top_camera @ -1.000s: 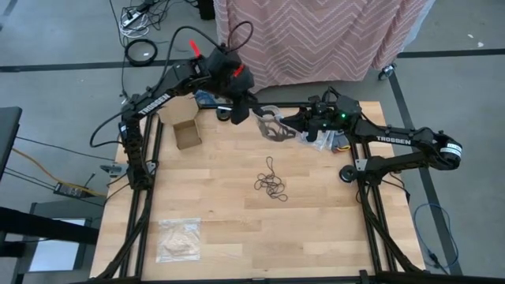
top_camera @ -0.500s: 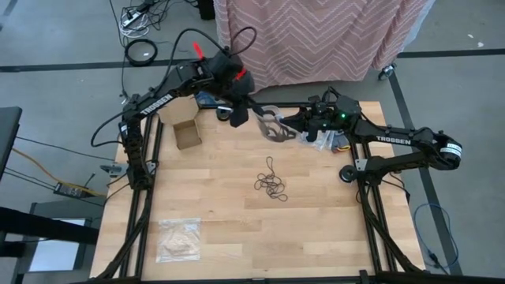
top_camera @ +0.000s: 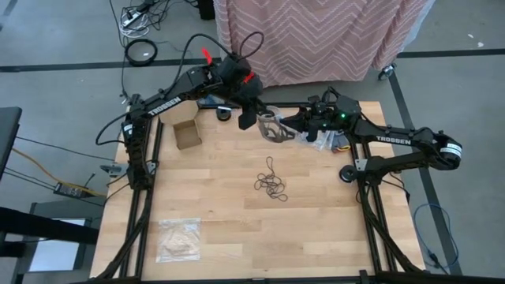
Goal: Sort rubber bands
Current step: Put the black rubber band into the transparent zip bag
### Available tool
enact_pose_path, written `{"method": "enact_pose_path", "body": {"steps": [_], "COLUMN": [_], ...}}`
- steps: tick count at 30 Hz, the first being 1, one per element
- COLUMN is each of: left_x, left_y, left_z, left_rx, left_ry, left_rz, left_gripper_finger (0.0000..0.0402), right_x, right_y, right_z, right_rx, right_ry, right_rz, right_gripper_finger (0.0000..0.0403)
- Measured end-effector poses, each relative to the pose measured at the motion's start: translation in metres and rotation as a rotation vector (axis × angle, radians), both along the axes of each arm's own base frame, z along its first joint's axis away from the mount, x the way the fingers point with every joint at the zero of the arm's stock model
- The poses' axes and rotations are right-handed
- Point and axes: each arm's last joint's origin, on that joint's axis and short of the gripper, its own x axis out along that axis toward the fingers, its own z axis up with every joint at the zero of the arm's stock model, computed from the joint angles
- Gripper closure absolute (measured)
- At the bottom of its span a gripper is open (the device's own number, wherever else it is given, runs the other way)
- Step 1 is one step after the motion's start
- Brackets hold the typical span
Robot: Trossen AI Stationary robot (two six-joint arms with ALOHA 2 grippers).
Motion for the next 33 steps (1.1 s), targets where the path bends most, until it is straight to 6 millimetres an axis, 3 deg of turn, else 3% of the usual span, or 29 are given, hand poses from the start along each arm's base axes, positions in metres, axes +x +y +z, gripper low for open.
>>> {"method": "enact_pose_path", "body": {"steps": [10, 14, 16, 23, 30, 33], "left_x": [0.030, 0.031, 0.026, 0.007, -0.011, -0.011], "left_y": [0.005, 0.008, 0.011, 0.017, 0.016, 0.016], "left_z": [-0.037, -0.045, -0.041, 0.002, 0.027, 0.030], "left_rx": [-0.106, -0.163, -0.177, -0.136, -0.101, -0.066], "left_ry": [0.048, 0.066, 0.080, 0.014, -0.067, -0.071], "left_rz": [-0.098, -0.133, -0.121, -0.100, -0.060, -0.021], "left_gripper_finger": [0.0388, 0.0389, 0.0389, 0.0389, 0.0389, 0.0389], "right_x": [0.000, 0.000, 0.000, 0.000, -0.002, -0.004], "right_y": [0.000, 0.001, 0.001, 0.001, -0.004, -0.007], "right_z": [-0.004, -0.007, -0.009, -0.010, -0.007, -0.005], "right_rx": [0.036, 0.050, 0.058, 0.044, -0.006, -0.015], "right_ry": [0.042, 0.067, 0.083, 0.095, 0.064, 0.044], "right_rz": [0.013, 0.032, 0.040, 0.044, 0.019, 0.028], "right_gripper_finger": [0.0403, 0.0403, 0.0403, 0.0403, 0.0403, 0.0403]}}
